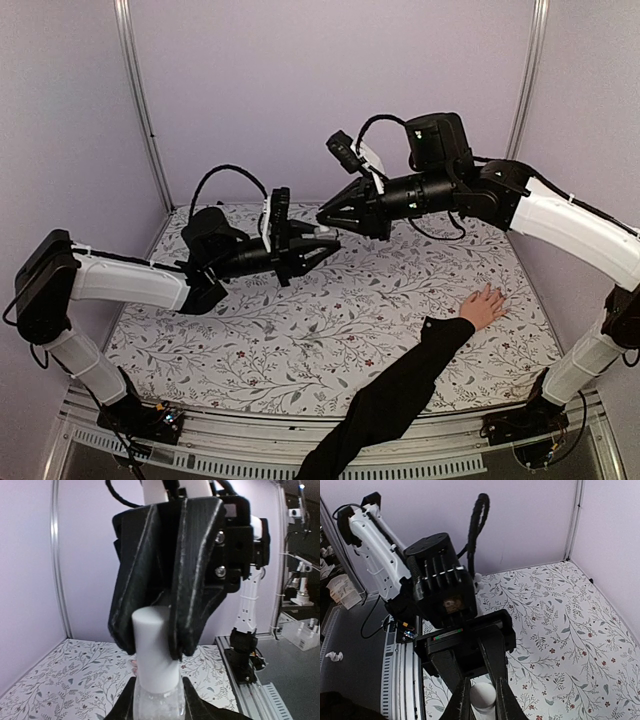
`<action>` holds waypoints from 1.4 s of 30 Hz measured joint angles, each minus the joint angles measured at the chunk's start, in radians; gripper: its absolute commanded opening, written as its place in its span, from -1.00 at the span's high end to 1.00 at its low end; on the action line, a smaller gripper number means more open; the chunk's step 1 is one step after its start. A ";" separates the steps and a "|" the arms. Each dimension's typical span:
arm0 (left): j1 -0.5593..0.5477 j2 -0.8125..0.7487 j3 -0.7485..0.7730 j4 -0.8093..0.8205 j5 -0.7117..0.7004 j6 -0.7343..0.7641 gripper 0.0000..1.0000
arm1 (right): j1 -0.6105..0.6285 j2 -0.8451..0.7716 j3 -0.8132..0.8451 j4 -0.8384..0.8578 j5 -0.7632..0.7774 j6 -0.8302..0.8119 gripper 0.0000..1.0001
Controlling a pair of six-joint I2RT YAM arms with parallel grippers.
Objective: Paint the nails
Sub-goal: Unscrew the nail polish bottle.
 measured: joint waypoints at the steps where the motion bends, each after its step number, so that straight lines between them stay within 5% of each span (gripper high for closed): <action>1: 0.001 0.005 0.002 0.013 0.041 -0.008 1.00 | 0.000 -0.004 0.000 -0.013 -0.025 -0.020 1.00; 13: -0.010 0.054 0.045 0.097 0.410 -0.091 1.00 | 0.004 -0.017 0.015 -0.139 -0.289 -0.250 1.00; 22: -0.027 0.066 0.074 0.114 0.504 -0.122 1.00 | 0.010 -0.023 0.015 -0.159 -0.374 -0.319 0.98; 31: -0.029 0.066 0.069 0.137 0.470 -0.116 1.00 | 0.011 -0.024 0.015 -0.153 -0.352 -0.321 0.19; 42: -0.030 -0.038 -0.006 0.052 0.164 0.019 1.00 | 0.011 -0.047 -0.018 -0.074 -0.233 -0.233 -0.46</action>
